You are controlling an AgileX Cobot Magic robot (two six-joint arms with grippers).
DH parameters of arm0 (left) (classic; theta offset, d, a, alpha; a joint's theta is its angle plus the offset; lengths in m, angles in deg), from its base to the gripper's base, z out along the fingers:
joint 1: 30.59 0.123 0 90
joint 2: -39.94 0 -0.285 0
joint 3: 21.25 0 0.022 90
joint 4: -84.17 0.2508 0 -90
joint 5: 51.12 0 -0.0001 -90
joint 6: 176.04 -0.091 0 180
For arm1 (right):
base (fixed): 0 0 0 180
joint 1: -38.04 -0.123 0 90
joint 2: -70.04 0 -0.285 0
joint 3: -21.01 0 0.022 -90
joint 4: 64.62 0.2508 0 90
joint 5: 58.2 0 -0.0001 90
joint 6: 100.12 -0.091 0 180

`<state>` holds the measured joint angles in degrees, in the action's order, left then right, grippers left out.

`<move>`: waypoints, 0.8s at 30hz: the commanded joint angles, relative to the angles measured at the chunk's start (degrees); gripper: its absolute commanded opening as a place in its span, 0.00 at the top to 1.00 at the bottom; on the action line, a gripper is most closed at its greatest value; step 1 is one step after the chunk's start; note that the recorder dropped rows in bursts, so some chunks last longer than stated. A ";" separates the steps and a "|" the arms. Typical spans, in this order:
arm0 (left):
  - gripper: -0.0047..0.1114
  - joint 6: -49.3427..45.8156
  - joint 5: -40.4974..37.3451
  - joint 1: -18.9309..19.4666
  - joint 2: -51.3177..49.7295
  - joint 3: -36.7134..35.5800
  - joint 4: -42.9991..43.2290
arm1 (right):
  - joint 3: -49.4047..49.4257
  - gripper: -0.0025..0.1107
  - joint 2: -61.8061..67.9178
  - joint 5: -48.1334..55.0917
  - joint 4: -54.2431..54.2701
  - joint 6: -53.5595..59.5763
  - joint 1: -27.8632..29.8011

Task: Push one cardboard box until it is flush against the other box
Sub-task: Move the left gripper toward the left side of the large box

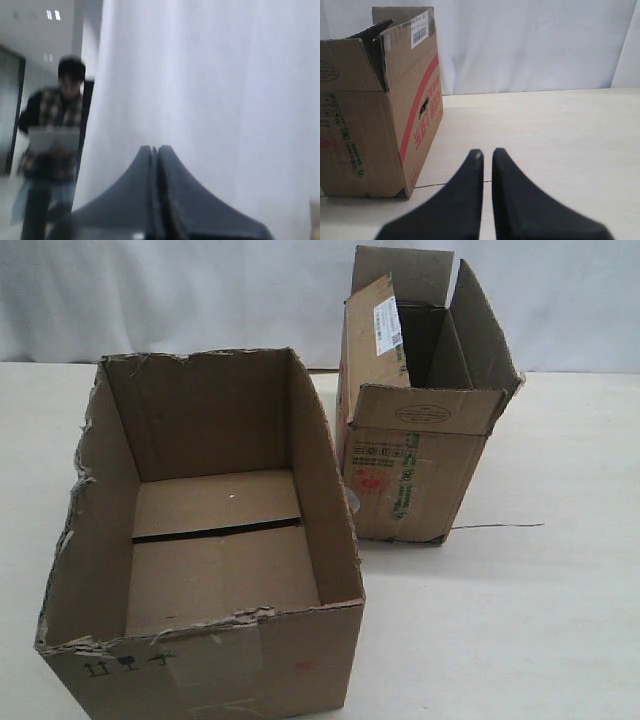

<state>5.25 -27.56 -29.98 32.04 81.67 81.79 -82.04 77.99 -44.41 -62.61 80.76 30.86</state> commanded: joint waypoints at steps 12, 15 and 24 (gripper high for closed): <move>0.96 -6.31 -5.11 0.05 -2.29 16.81 -16.25 | 0.27 0.93 -0.16 -0.37 0.10 0.03 0.34; 0.96 -15.36 -29.46 0.05 -12.45 25.27 -17.55 | 0.27 0.93 -0.16 -0.37 0.10 0.03 0.34; 0.96 -18.43 -87.09 0.05 -48.48 50.38 -21.23 | 0.27 0.93 -0.16 -0.37 0.10 0.03 0.34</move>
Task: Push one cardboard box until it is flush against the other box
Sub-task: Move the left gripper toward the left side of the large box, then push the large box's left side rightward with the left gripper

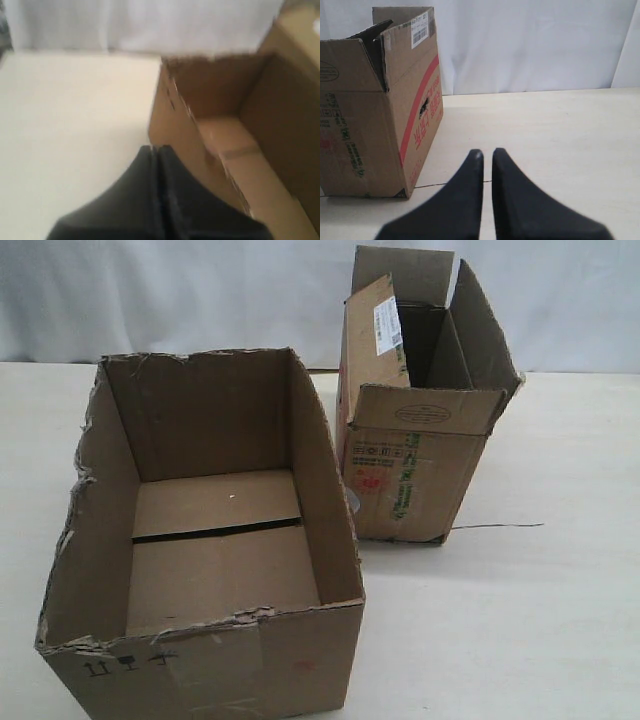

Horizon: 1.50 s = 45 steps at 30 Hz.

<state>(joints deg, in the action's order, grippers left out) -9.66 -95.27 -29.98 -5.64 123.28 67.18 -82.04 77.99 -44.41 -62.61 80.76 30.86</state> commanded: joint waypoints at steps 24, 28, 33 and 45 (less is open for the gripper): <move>0.96 4.94 -13.47 -44.70 -17.05 -2.20 -0.26 | 0.27 0.93 -0.16 -0.36 0.10 0.03 0.34; 0.96 10.59 0.55 -44.59 -17.45 -5.21 11.75 | 0.27 0.93 -0.16 -0.36 0.10 0.03 0.34; 0.96 11.28 13.34 -44.49 -24.05 -6.60 21.15 | 0.27 0.93 -0.16 -0.36 0.10 0.03 0.34; 0.96 15.19 31.39 -44.34 -42.48 -5.00 30.81 | 0.27 0.93 -0.16 -0.36 0.10 0.03 0.34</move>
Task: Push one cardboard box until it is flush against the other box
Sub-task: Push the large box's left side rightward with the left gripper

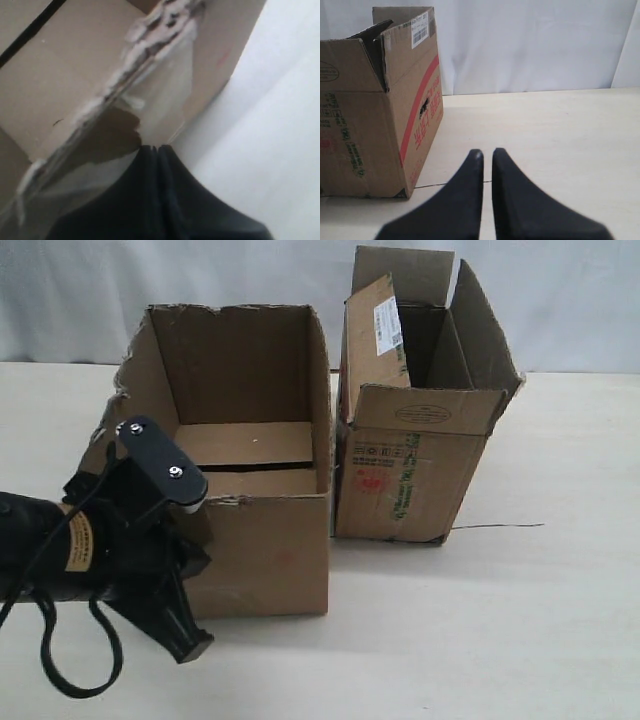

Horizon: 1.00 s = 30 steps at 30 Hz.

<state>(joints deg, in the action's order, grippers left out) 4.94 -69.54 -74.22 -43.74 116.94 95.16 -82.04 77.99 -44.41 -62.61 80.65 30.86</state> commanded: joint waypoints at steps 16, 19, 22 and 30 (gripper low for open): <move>0.96 0.34 8.57 10.89 -11.99 11.66 10.58 | 0.27 0.93 -0.16 -0.36 0.10 0.14 0.34; 0.96 0.83 10.96 11.87 -12.59 11.66 9.99 | 0.27 0.93 -0.16 -0.36 0.10 0.14 0.34; 0.96 0.83 6.94 10.41 -10.30 12.10 4.26 | 0.27 0.93 -0.16 -0.36 0.10 0.14 0.34; 0.96 -0.47 -6.57 6.86 11.57 18.79 4.49 | 0.27 0.93 -0.16 -0.36 0.10 0.14 0.34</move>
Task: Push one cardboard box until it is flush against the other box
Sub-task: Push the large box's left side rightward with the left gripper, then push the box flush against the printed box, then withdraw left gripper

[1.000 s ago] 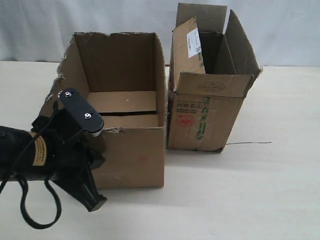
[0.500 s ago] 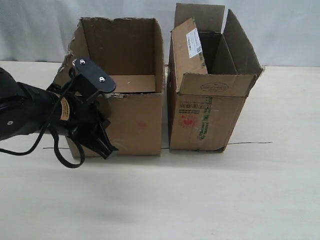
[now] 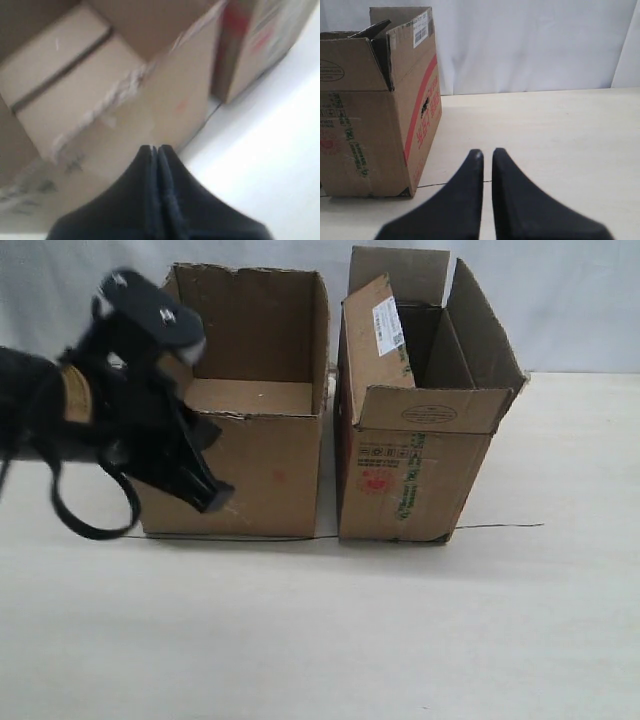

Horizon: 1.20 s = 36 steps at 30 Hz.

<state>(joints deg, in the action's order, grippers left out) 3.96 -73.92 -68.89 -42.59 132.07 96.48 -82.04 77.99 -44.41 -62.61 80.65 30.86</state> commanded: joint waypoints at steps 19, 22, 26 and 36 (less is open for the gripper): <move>0.96 -49.05 -14.92 45.50 -46.62 34.23 -68.91 | 0.27 0.93 -0.16 -0.36 0.10 0.14 0.34; 0.96 -49.05 -11.85 44.38 -49.06 36.12 -69.05 | 0.27 0.93 -0.16 -0.36 0.10 0.14 0.34; 0.96 -49.05 -18.22 43.27 -53.50 40.81 -69.11 | 0.27 0.93 -0.16 -0.36 0.10 0.14 0.34; 0.96 -49.05 -21.06 41.85 -55.92 43.52 -68.88 | 0.27 0.93 -0.16 -0.36 0.10 0.14 0.34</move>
<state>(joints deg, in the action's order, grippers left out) -44.98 -94.59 -26.72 -98.58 175.17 28.14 -82.04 77.99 -44.41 -62.61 80.65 30.86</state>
